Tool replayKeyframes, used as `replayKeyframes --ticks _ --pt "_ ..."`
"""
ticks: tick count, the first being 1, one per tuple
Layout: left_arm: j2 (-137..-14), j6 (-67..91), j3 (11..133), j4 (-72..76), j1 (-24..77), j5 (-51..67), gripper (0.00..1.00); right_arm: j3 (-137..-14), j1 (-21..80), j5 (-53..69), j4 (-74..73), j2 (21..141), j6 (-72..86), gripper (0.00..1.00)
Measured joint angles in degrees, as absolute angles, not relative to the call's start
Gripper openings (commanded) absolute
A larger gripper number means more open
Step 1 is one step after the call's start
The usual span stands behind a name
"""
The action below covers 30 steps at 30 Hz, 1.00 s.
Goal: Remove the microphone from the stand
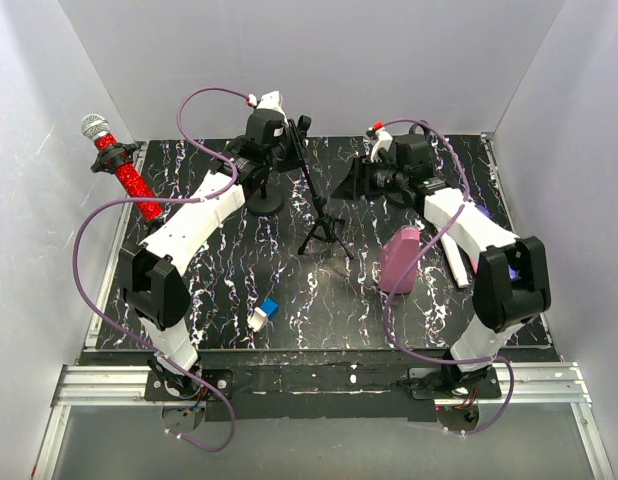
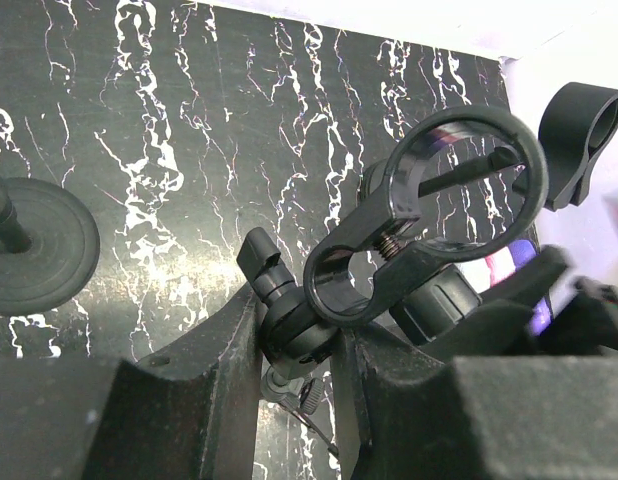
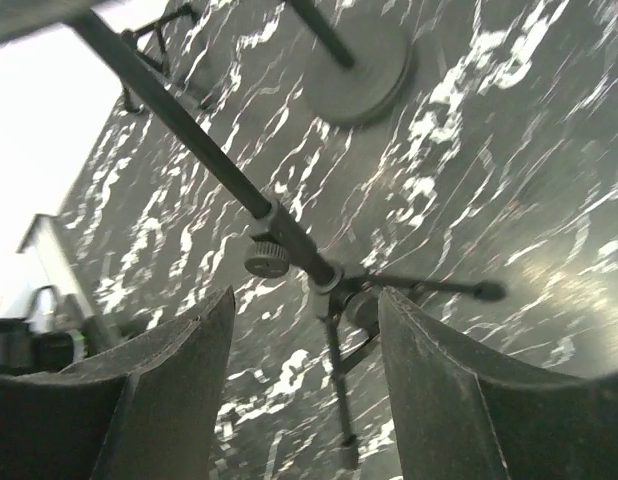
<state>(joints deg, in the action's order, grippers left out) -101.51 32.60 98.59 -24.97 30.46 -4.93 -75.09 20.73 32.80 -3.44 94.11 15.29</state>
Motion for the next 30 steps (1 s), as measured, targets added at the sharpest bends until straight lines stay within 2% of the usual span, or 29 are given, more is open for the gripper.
replayKeyframes --ticks 7,16,30 --pt "-101.51 32.34 98.59 -24.91 30.46 -4.89 0.00 -75.46 21.37 39.86 -5.19 99.81 26.24 0.59" --pt "-101.62 32.12 98.61 -24.77 30.46 -4.82 0.00 -76.90 21.39 41.15 -3.46 103.04 32.91 0.47" --pt "-101.62 32.10 98.59 -24.77 30.46 -5.02 0.00 -77.47 21.91 40.80 -2.83 103.63 34.24 0.45"
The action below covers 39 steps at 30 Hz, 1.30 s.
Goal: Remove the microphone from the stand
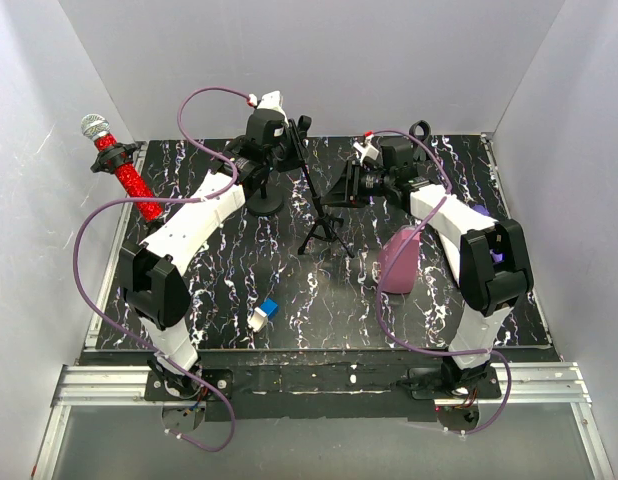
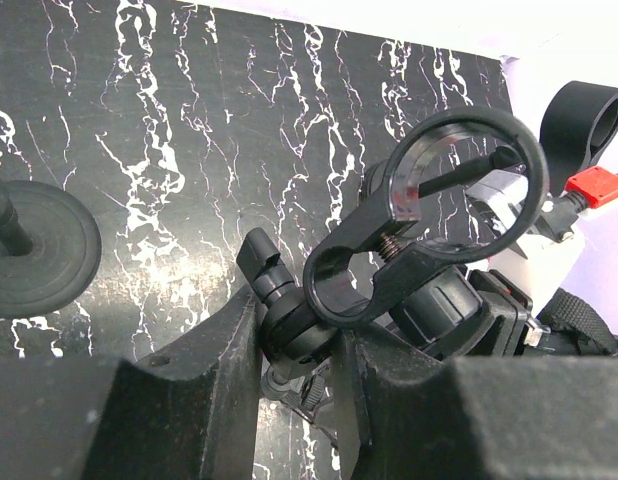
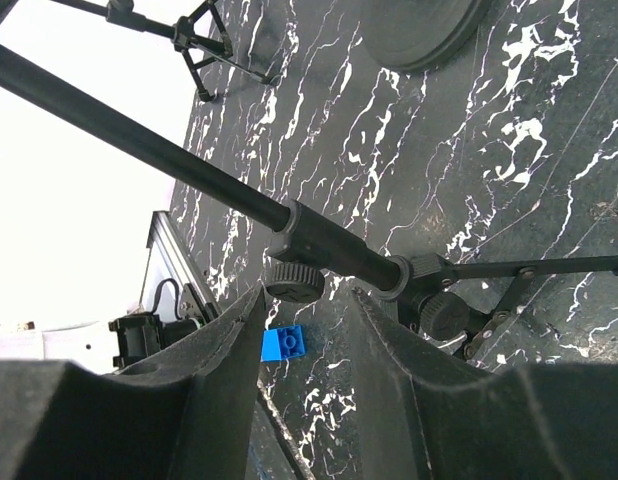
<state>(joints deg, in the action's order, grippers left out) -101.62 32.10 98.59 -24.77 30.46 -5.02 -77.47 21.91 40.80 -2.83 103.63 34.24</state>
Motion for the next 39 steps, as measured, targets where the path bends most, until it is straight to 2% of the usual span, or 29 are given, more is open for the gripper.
replayKeyframes --ticks 3,6,12,17,23,24,25,28,29,31,39 --pt "-101.62 32.12 98.37 -24.43 30.46 -4.99 0.00 -77.47 22.33 40.77 -2.85 103.66 34.28 0.44" --pt "-101.62 32.14 97.91 -23.55 30.46 -5.02 0.00 -77.47 22.92 40.66 -2.85 103.68 34.28 0.36" --pt "-101.43 32.05 97.01 -22.48 30.26 -5.45 0.00 -78.22 23.62 39.31 -2.90 104.55 34.15 0.01" --pt "-101.36 31.73 96.60 -21.98 29.80 -6.15 0.00 -78.81 24.80 37.47 -4.91 104.71 25.19 0.01" --pt "-101.25 31.33 96.05 -22.83 29.89 -6.39 0.00 -77.01 32.05 25.36 -4.51 102.32 -8.84 0.01" --pt "-101.25 31.31 96.05 -22.87 29.89 -6.37 0.00 -76.01 33.39 23.79 -3.29 101.54 -13.82 0.09" --pt "-101.23 31.33 96.05 -22.92 29.91 -6.35 0.00 -75.79 34.54 21.89 -2.52 101.01 -18.50 0.23" --pt "-101.23 31.53 96.05 -22.81 29.78 -6.66 0.00 -76.86 34.39 20.14 -2.87 100.75 -23.03 0.74" --pt "-101.25 31.64 96.03 -22.68 29.78 -6.72 0.00 -77.62 34.06 20.62 -4.62 100.75 -22.90 0.79" --pt "-101.25 32.03 95.94 -22.35 29.82 -6.70 0.00 -79.81 32.80 22.61 -8.29 100.77 -20.56 0.81" --pt "-100.99 31.48 95.66 -22.85 29.91 -6.61 0.00 -84.12 23.44 30.22 -11.92 100.73 0.05 0.72"
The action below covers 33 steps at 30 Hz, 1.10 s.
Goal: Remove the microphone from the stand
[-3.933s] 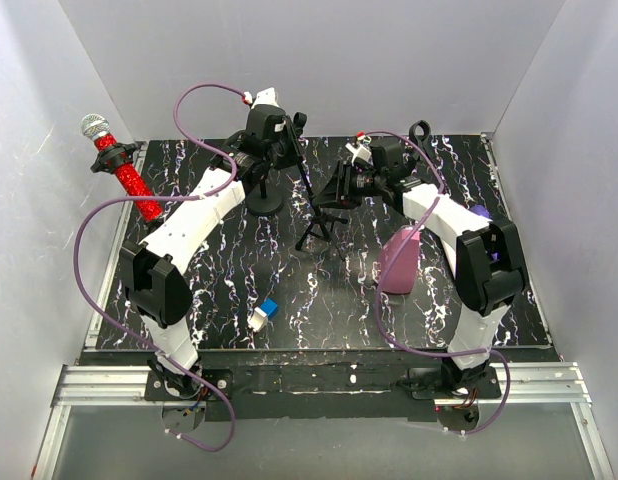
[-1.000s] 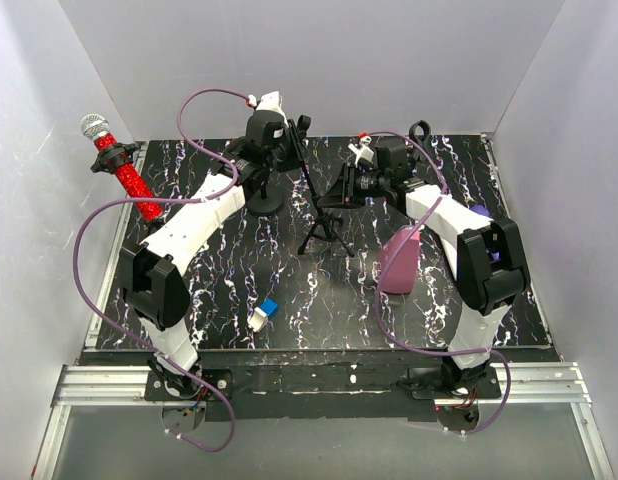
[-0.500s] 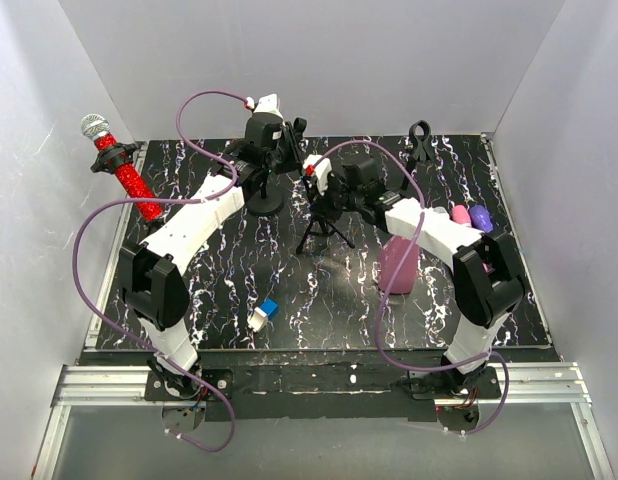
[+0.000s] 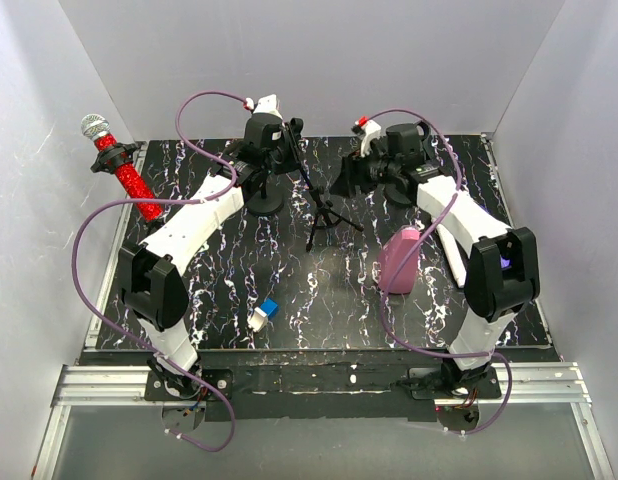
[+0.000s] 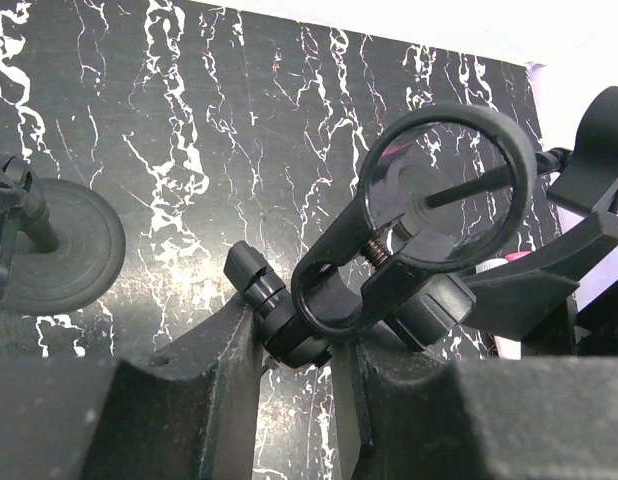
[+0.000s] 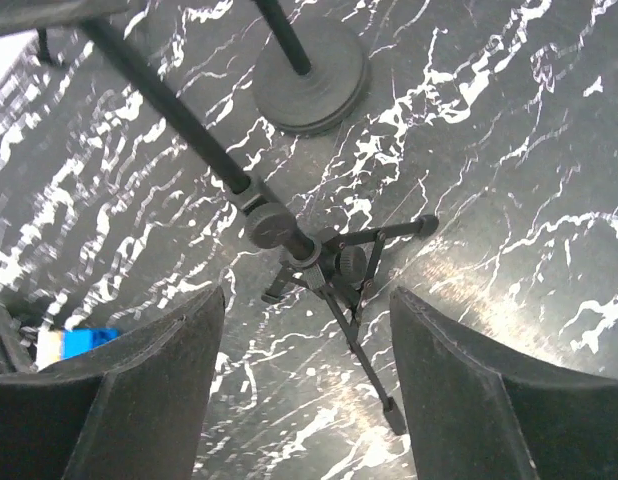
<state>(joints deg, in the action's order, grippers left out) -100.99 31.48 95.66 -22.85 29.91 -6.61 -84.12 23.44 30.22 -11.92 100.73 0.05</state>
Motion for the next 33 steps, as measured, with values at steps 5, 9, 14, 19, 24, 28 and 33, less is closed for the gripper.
replayKeyframes --ticks 5,9,14,19,24,28,33 --pt "-100.90 31.31 95.59 -22.96 29.82 -6.31 0.00 -84.12 21.63 31.27 -11.62 100.90 9.82 0.71" --pt "-100.90 31.29 95.59 -22.94 29.82 -5.93 0.00 -84.12 22.24 33.23 -10.11 102.15 16.08 0.73" --pt "-100.90 31.07 95.59 -22.90 29.82 -5.56 0.00 -84.23 22.63 35.07 -8.54 104.84 22.83 0.66" --pt "-100.90 31.03 95.59 -22.90 29.82 -5.52 0.00 -84.25 22.57 35.18 -8.43 106.89 25.74 0.60" --pt "-100.90 30.79 95.59 -22.87 29.82 -5.32 0.00 -84.60 22.50 36.95 -6.68 107.79 28.64 0.52" --pt "-100.90 30.61 95.59 -22.85 29.82 -5.15 0.00 -85.01 22.44 39.77 -3.75 108.95 30.87 0.39" --pt "-100.90 30.44 95.00 -23.49 29.74 -5.06 0.00 -84.97 22.02 42.26 -2.57 110.17 32.14 0.02"
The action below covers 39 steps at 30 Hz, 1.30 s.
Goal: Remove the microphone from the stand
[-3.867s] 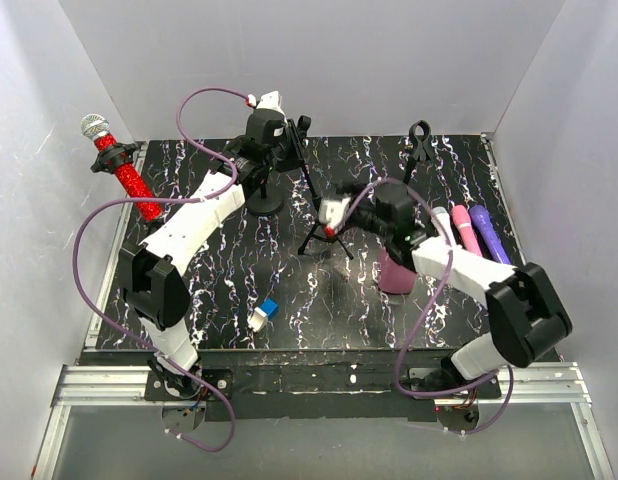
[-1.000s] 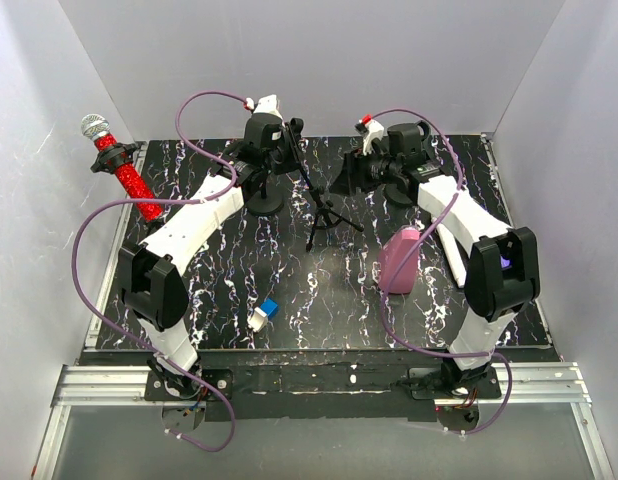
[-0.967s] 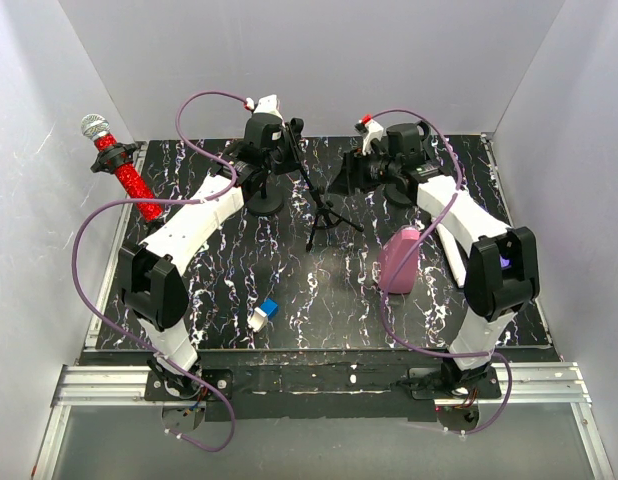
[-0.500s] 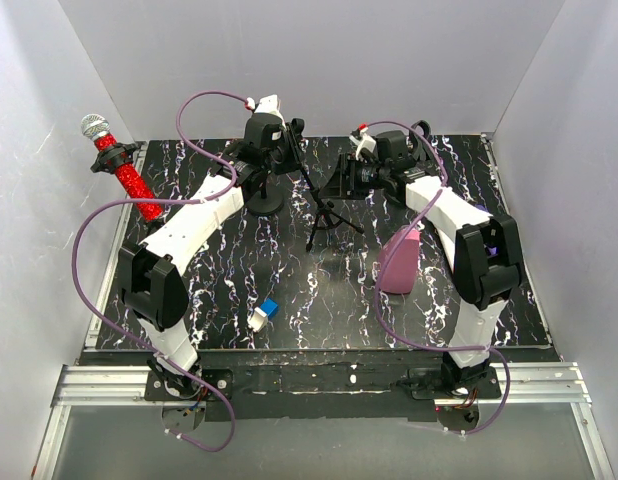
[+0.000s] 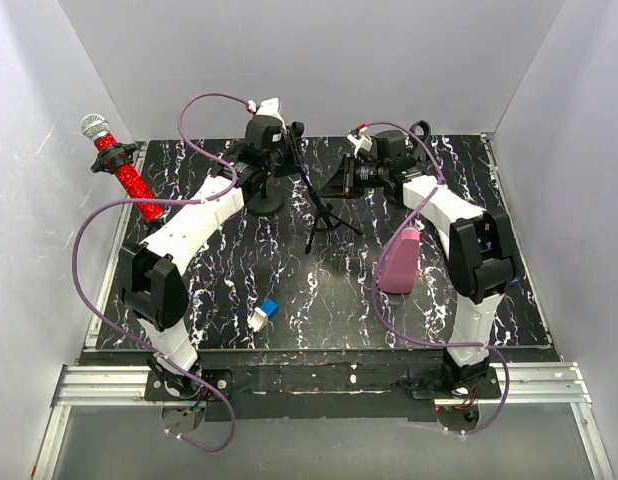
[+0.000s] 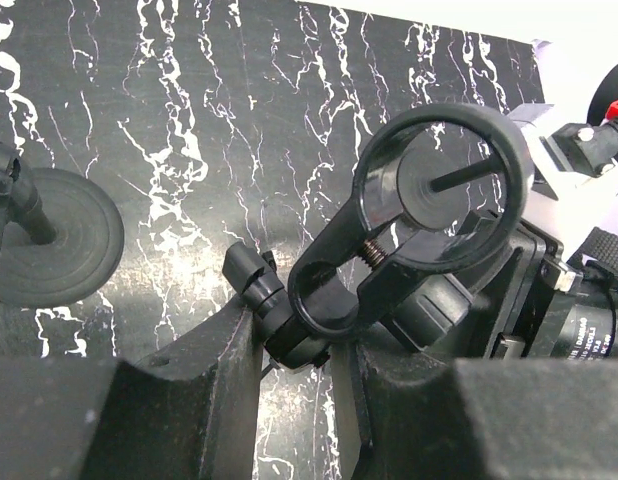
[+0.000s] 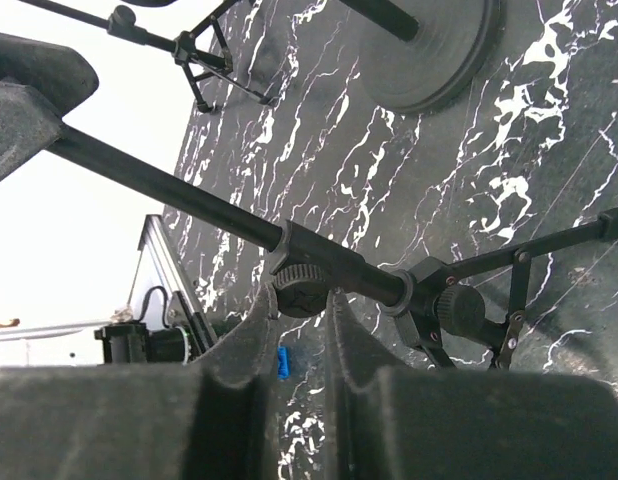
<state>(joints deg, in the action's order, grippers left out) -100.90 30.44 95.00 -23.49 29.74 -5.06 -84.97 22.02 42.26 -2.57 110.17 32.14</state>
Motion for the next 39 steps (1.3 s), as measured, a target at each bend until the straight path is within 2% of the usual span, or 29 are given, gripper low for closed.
replayKeyframes --ticks 5,9,13,15,18,19,22,23,25,27,29,34,39 --pt "-100.90 29.93 94.76 -23.49 29.74 -4.78 0.00 -84.51 21.67 43.59 -1.98 110.19 31.59 0.01" --pt "-100.82 28.42 94.76 -23.40 29.76 -3.64 0.00 -84.38 21.52 45.50 -1.78 109.93 22.76 0.01" --pt "-100.71 26.98 94.76 -23.46 29.74 -1.89 0.00 -79.77 22.98 43.24 -1.17 105.16 2.61 0.01" --pt "-100.57 26.39 94.76 -23.97 29.85 -0.47 0.00 -73.52 24.69 39.88 2.09 100.01 -11.42 0.01" --pt "-100.27 25.85 94.76 -25.04 29.91 2.04 0.00 -59.40 27.66 35.07 16.45 92.25 -31.79 0.01" --pt "-100.27 25.63 94.76 -25.36 29.85 2.85 0.00 -55.79 28.16 34.65 21.82 91.35 -36.18 0.04" --pt "-100.20 24.93 94.76 -25.45 29.74 4.16 0.00 -46.87 29.08 34.65 41.01 92.62 -51.75 0.35" --pt "-100.20 24.69 94.76 -25.39 29.61 4.97 0.00 -46.26 29.45 34.61 45.28 93.25 -55.70 0.41" --pt "-100.20 24.32 94.76 -25.32 29.26 6.39 0.00 -44.51 30.17 34.85 53.54 95.11 -62.92 0.47" --pt "-100.20 23.79 94.76 -25.08 29.21 7.77 0.00 -42.89 30.44 34.92 56.82 94.35 -66.59 0.51" --pt "-100.20 23.07 94.76 -25.32 29.26 9.32 0.00 -41.52 30.37 34.59 56.82 92.79 -68.88 0.59" --pt "-100.20 20.75 94.76 -25.67 30.00 9.39 0.00 -38.50 29.71 33.45 46.57 83.22 -67.83 0.73" --pt "-100.79 18.11 95.00 -25.19 29.95 7.60 0.00 -40.80 29.63 31.88 35.99 74.24 -59.99 0.74"
